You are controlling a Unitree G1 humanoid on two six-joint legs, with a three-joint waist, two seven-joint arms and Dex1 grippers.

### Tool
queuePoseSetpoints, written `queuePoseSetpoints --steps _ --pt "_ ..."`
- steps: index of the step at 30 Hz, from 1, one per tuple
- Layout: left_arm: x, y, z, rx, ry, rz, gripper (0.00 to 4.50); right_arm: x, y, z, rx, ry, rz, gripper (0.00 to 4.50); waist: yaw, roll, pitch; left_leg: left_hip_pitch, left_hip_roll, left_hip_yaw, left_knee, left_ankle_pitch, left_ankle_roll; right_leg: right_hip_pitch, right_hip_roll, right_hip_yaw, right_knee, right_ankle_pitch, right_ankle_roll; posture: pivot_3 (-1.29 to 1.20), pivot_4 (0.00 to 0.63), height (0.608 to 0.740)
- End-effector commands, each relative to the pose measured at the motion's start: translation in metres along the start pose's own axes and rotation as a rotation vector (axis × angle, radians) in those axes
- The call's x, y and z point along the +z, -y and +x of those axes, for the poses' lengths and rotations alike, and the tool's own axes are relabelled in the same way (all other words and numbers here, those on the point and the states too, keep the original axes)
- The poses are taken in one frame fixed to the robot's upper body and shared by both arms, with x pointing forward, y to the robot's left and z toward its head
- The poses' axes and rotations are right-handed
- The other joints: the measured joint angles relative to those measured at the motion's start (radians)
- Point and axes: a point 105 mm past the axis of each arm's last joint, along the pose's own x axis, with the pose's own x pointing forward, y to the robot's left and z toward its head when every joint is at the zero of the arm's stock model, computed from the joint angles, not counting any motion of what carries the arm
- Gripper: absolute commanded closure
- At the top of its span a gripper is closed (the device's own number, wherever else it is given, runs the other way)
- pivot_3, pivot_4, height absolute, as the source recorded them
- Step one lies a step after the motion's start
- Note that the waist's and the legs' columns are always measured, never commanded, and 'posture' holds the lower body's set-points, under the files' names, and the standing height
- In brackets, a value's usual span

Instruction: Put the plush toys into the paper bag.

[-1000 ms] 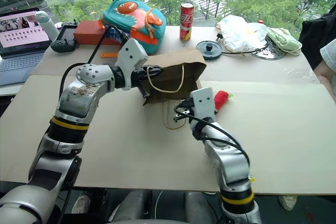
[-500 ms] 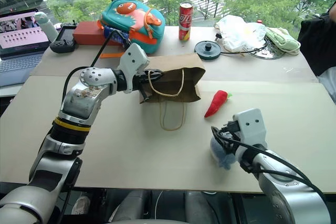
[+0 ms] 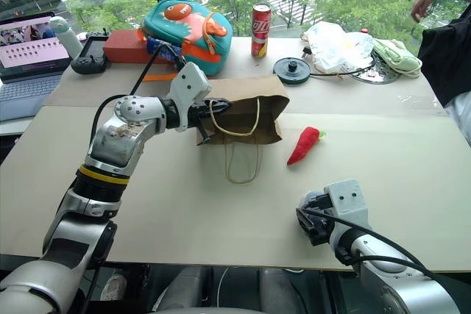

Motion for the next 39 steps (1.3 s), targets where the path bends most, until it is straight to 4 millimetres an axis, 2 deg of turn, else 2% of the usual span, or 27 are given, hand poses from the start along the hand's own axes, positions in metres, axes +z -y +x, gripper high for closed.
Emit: queuePoseSetpoints --steps 1,4,6,13,18,21,27,34,39 --pt "0.016 -0.003 0.0 0.006 0.041 0.044 4.32 0.0 -0.003 0.004 0.002 -0.001 0.014 0.06 0.0 0.0 0.0 0.0 0.0 0.0 0.0 0.0 0.0 0.0 0.0 0.0 0.0 0.0 0.0 0.0 0.15 0.739" --pt "0.016 -0.003 0.0 0.006 0.043 0.037 4.32 0.005 -0.005 0.004 0.003 0.018 0.005 0.73 -0.001 0.0 0.0 0.0 0.0 0.0 0.0 0.0 0.0 0.0 0.0 0.0 0.0 0.0 0.0 0.0 0.15 0.739" --pt "0.016 -0.004 0.0 0.006 0.042 0.036 4.32 0.01 -0.008 0.005 0.014 0.043 -0.001 1.45 -0.002 0.0 0.0 0.0 0.0 0.0 0.0 0.0 0.0 0.0 0.0 0.0 0.0 0.0 0.0 0.0 0.15 0.739" --pt "0.017 -0.004 0.0 0.004 0.041 0.033 4.32 0.065 -0.026 0.0 0.122 0.279 0.101 3.66 -0.004 0.0 0.0 0.0 0.0 0.0 0.0 0.0 0.0 0.0 0.001 0.0 0.001 0.0 0.0 0.0 0.15 0.739" --pt "0.021 -0.001 0.001 -0.005 0.054 0.013 4.32 0.113 -0.044 0.002 0.229 0.429 0.221 3.66 -0.002 0.0 0.0 0.0 0.0 -0.001 0.0 0.0 0.0 -0.001 0.0 0.0 0.0 0.001 -0.001 0.0 0.15 0.739" --pt "0.025 0.002 0.003 -0.022 0.067 -0.016 4.32 0.13 -0.059 0.009 0.281 0.444 0.271 3.66 -0.002 0.0 0.0 0.0 0.0 -0.001 -0.001 0.0 0.0 -0.001 0.0 -0.001 0.001 0.004 -0.007 0.0 0.15 0.739" --pt "0.033 0.007 0.003 -0.052 0.088 -0.075 4.32 0.14 -0.072 0.029 0.299 0.429 0.304 3.66 -0.002 0.0 0.0 -0.002 0.0 -0.001 -0.001 0.0 0.0 -0.002 -0.001 -0.001 0.001 0.004 -0.008 0.0 0.15 0.739" --pt "0.037 0.006 -0.001 -0.08 0.089 -0.115 4.32 0.142 -0.066 0.049 0.282 0.435 0.328 3.66 -0.005 0.001 0.0 -0.001 0.0 -0.001 -0.001 0.0 0.0 -0.003 0.0 -0.001 0.001 0.004 -0.008 0.0 0.15 0.739" --pt "0.031 -0.001 -0.005 -0.073 0.068 -0.132 4.32 0.139 -0.059 0.052 0.272 0.452 0.34 3.66 -0.005 0.001 0.0 -0.001 0.0 -0.001 -0.001 0.0 0.0 -0.003 0.0 -0.001 0.001 0.004 -0.008 0.0 0.15 0.739"
